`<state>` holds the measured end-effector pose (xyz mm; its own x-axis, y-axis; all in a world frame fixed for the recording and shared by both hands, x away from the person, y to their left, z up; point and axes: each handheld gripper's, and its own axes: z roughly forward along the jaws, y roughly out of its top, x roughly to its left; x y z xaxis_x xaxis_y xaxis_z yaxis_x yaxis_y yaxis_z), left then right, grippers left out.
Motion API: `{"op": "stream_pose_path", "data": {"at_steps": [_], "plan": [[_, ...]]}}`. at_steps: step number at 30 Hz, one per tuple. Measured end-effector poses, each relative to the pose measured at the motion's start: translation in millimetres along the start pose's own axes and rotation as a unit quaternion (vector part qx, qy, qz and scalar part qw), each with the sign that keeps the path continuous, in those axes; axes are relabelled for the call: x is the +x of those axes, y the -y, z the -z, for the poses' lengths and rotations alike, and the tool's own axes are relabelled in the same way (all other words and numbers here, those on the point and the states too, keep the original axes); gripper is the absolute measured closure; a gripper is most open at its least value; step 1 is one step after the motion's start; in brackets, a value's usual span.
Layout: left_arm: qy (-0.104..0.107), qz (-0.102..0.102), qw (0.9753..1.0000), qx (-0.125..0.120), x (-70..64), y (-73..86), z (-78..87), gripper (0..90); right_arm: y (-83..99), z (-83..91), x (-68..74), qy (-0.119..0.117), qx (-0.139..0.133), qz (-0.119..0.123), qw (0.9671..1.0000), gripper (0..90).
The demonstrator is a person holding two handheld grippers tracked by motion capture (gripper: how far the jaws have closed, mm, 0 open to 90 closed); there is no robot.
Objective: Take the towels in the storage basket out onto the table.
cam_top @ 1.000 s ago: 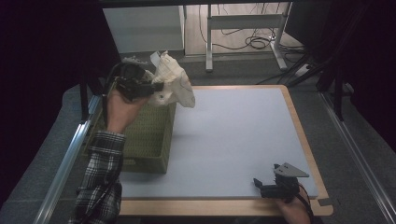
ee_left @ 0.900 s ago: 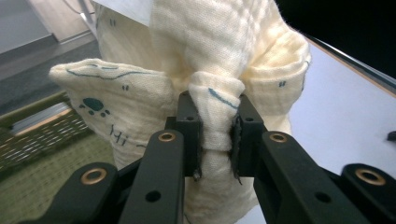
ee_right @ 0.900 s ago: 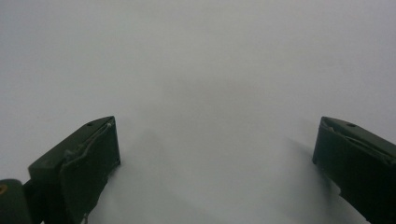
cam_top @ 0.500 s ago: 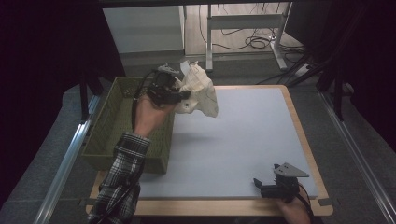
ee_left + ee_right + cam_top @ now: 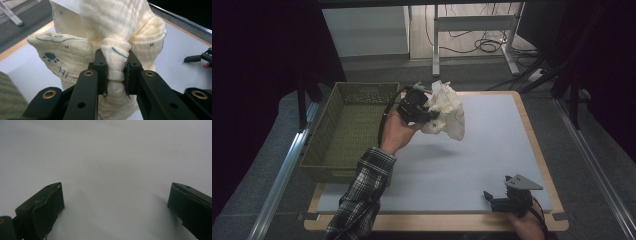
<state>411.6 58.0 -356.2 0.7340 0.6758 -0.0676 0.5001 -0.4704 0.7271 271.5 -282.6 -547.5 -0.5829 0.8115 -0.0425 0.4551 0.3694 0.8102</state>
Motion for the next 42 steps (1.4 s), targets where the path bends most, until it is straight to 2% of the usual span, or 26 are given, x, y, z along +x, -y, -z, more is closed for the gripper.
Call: {"op": "stream_pose_path", "data": {"at_steps": [3, 4, 5, 7, 8, 9, 10, 13, 14, 16, 20, 29, 32, 34, 35, 36, 37, 39, 41, 42], "plan": [[0.003, -0.005, 0.9999, 0.012, -7.0, -0.1, -14.4, 76.0, 0.0, 0.0, 0.0, 0.000, 0.000, 0.000, 1.0000, 0.5], [0.003, -0.005, 0.9999, 0.012, -7.0, -0.1, -14.4, 75.9, 0.0, 0.0, 0.0, 0.000, 0.000, 0.000, 1.0000, 0.5], [0.007, -0.005, 0.9998, 0.018, -11.7, 0.4, -24.6, 75.9, 0.0, 0.1, 0.0, -0.001, 0.000, -0.001, 1.0000, 0.5], [0.010, -0.008, 0.9995, 0.028, -16.0, 1.4, -35.1, 75.8, 0.0, 0.1, -0.1, 0.000, 0.000, 0.000, 1.0000, 0.5], [0.010, -0.008, 0.9995, 0.028, -16.0, 1.4, -35.1, 75.7, 0.0, 0.1, -0.1, 0.000, 0.000, 0.000, 1.0000, 0.5], [0.012, -0.011, 0.9992, 0.035, -19.5, 2.7, -44.4, 75.6, 0.1, 0.0, -0.1, 0.000, 0.000, 0.001, 1.0000, 0.5], [0.012, -0.011, 0.9992, 0.035, -19.5, 2.7, -44.4, 75.6, 0.1, 0.0, -0.1, 0.000, 0.000, 0.001, 1.0000, 0.5], [0.016, -0.012, 0.9984, 0.052, -24.2, 7.6, -66.2, 75.4, 0.1, 0.1, -0.2, 0.000, 0.000, 0.001, 1.0000, 0.5], [0.016, -0.012, 0.9984, 0.052, -24.2, 7.6, -66.2, 75.3, 0.1, 0.1, -0.2, 0.000, 0.000, 0.001, 1.0000, 0.5], [0.018, -0.010, 0.9979, 0.062, -24.9, 12.5, -78.9, 75.0, 0.1, 0.1, -0.2, 0.000, 0.000, 0.001, 1.0000, 0.5], [0.017, -0.009, 0.9974, 0.069, -24.9, 18.0, -89.9, 74.4, 0.1, 0.1, -0.1, 0.000, 0.000, 0.001, 1.0000, 0.5], [0.016, 0.003, 0.9953, 0.096, -19.7, 37.6, -130.2, 69.6, 0.1, 0.1, 0.0, 0.000, 0.000, 0.001, 1.0000, 0.5], [0.012, 0.005, 0.9946, 0.103, -18.4, 45.5, -142.8, 64.6, 0.2, 0.3, 0.1, 0.001, 0.000, 0.001, 1.0000, 0.5], [0.011, 0.008, 0.9946, 0.102, -18.4, 47.5, -145.2, 57.0, 0.3, 0.5, 0.3, -0.001, 0.000, 0.001, 1.0000, 0.5], [0.012, 0.018, 0.9956, 0.092, -17.8, 49.5, -146.2, 51.3, 0.4, 0.6, 0.3, -0.001, 0.000, 0.001, 1.0000, 0.4], [0.012, 0.018, 0.9956, 0.092, -17.8, 49.5, -146.2, 47.0, 0.4, 0.6, 0.3, -0.001, 0.000, 0.001, 1.0000, 0.4], [0.004, 0.020, 0.9963, 0.083, -17.2, 48.7, -142.3, 42.3, 0.6, 0.9, 0.1, -0.003, 0.000, 0.002, 1.0000, 0.4], [0.003, 0.019, 0.9966, 0.080, -17.0, 48.0, -140.2, 34.8, 0.6, 1.0, 0.4, -0.002, 0.000, 0.001, 1.0000, 0.5], [-0.002, 0.015, 0.9977, 0.067, -17.9, 45.9, -128.8, 32.6, 0.3, 1.3, 0.8, 0.000, 0.001, -0.001, 1.0000, 0.6], [-0.002, 0.015, 0.9977, 0.067, -17.9, 45.9, -128.8, 30.9, -0.2, 1.3, 1.1, 0.001, 0.003, -0.002, 1.0000, 0.7]]}}
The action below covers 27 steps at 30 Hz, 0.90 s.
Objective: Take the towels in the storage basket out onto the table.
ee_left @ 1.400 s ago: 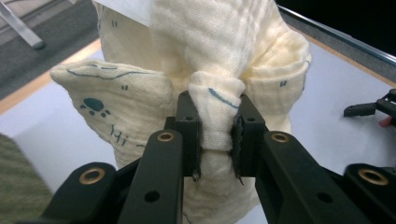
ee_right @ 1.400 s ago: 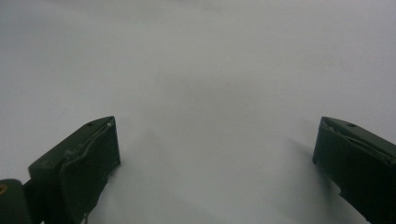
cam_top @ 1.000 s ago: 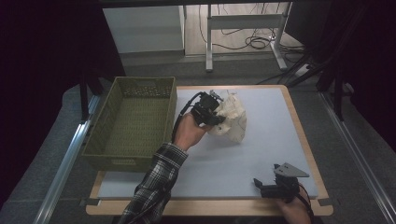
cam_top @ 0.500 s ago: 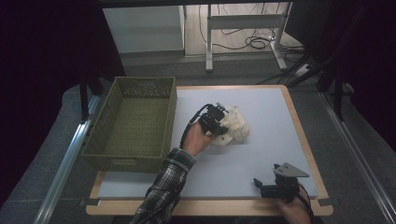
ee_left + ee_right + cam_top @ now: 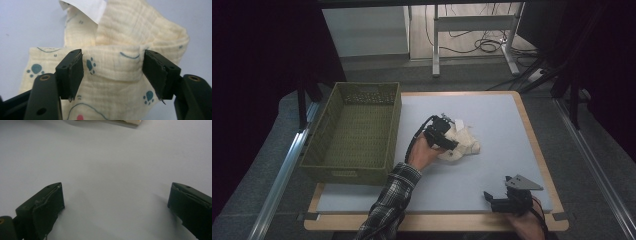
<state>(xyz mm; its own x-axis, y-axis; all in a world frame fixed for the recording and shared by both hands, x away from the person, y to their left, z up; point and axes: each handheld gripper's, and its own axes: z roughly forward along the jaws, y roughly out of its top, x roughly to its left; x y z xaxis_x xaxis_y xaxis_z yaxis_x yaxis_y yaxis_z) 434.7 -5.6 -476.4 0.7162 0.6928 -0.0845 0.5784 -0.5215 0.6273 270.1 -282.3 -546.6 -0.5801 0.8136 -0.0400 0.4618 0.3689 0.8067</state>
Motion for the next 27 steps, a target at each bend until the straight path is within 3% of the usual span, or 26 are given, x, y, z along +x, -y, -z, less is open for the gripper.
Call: {"op": "stream_pose_path", "data": {"at_steps": [5, 9, 13, 16, 21, 27], "plan": [[0.000, -0.005, 0.9998, -0.017, -1.8, 5.4, 20.9, 29.0, -3.5, 2.9, 1.1, 0.004, 0.013, -0.007, 0.9999, 6.5], [-0.008, -0.007, 0.9997, -0.022, -6.0, 17.1, 32.8, 28.4, -10.8, 8.1, -5.6, -0.025, 0.013, -0.032, 0.9991, 18.0], [0.001, -0.004, 0.9997, -0.025, -7.3, 27.9, 36.7, 28.4, -22.8, 8.8, -9.7, -0.030, 0.013, -0.022, 0.9992, 28.7], [0.009, -0.004, 0.9996, -0.028, -9.2, 34.0, 35.8, 30.1, -29.7, 5.8, -12.4, -0.032, 0.020, -0.013, 0.9992, 31.5], [0.002, -0.002, 0.9995, -0.032, -10.9, 50.4, 28.2, 29.2, -55.6, -15.6, -22.1, -0.050, 0.025, -0.005, 0.9984, 41.8], [-0.013, -0.006, 0.9994, -0.033, -8.8, 64.8, 22.5, 28.9, -69.5, -37.7, -32.2, -0.052, 0.032, -0.013, 0.9980, 43.4]]}}
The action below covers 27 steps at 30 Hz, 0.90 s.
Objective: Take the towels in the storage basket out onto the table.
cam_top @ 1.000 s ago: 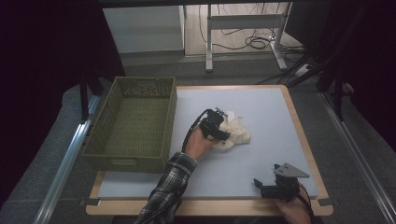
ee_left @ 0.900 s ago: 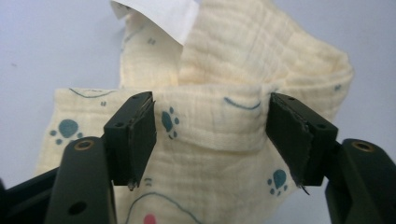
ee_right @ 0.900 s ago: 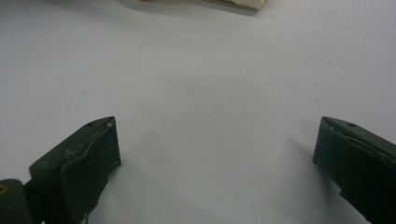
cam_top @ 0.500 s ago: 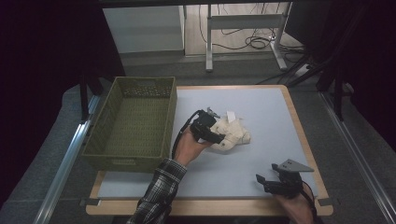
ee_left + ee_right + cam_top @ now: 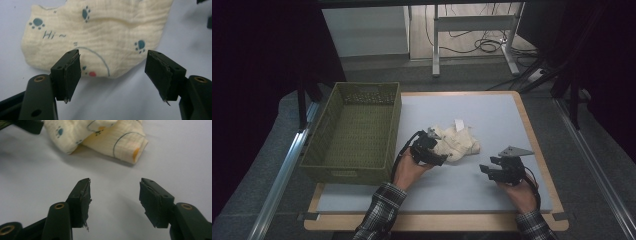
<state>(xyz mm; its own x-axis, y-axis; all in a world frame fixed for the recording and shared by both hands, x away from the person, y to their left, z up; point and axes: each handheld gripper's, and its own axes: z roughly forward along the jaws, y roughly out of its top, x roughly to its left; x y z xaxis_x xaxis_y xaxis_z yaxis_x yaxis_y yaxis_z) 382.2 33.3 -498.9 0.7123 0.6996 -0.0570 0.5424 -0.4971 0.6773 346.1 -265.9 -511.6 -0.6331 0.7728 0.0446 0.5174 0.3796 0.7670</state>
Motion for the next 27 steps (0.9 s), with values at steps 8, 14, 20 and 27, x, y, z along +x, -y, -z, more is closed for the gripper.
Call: {"op": "stream_pose_path", "data": {"at_steps": [8, 14, 20, 27], "plan": [[0.003, -0.017, 0.9998, -0.013, -2.6, 5.0, -7.9, 35.1, -21.0, -34.6, -13.2, 0.017, 0.005, 0.002, 0.9998, 47.0], [0.000, -0.021, 0.9998, -0.007, -0.9, 8.2, -19.3, 58.4, -30.0, -56.2, -14.3, 0.027, 0.023, 0.008, 0.9993, 67.2], [0.013, -0.016, 0.9992, -0.033, -0.2, 10.3, -10.5, 85.3, -30.9, -50.0, -11.4, 0.019, 0.015, 0.007, 0.9997, 87.3], [0.012, -0.014, 0.9957, -0.091, -6.9, -8.5, 38.9, 85.7, -44.5, 7.1, -2.5, 0.011, -0.030, 0.017, 0.9994, 87.5]]}}
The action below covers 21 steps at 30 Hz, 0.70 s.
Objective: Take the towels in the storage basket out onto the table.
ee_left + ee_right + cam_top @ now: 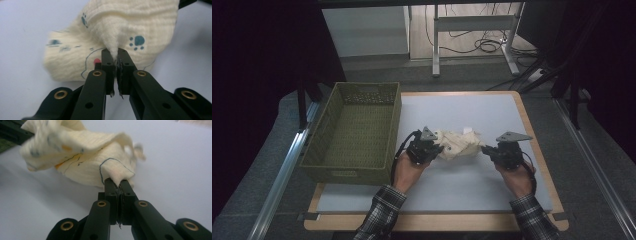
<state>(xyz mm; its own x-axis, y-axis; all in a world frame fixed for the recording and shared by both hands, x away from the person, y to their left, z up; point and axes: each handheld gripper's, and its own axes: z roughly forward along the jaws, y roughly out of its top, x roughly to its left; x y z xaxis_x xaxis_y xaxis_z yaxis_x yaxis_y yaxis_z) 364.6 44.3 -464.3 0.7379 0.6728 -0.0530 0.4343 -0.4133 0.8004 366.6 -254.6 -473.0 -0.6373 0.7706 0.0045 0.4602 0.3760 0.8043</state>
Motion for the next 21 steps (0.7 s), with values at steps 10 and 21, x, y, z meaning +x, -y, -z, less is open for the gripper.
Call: {"op": "stream_pose_path", "data": {"at_steps": [10, 21], "plan": [[-0.088, 0.073, 0.9931, 0.028, 44.3, -39.0, -28.2, 45.8, -38.5, -6.9, -47.3, 0.094, 0.022, -0.018, 0.9951, 68.0], [-0.031, 0.070, 0.9962, 0.041, 35.2, -3.2, -53.8, 38.1, 2.8, -6.2, -60.5, 0.064, 0.041, -0.044, 0.9961, 60.0]]}}
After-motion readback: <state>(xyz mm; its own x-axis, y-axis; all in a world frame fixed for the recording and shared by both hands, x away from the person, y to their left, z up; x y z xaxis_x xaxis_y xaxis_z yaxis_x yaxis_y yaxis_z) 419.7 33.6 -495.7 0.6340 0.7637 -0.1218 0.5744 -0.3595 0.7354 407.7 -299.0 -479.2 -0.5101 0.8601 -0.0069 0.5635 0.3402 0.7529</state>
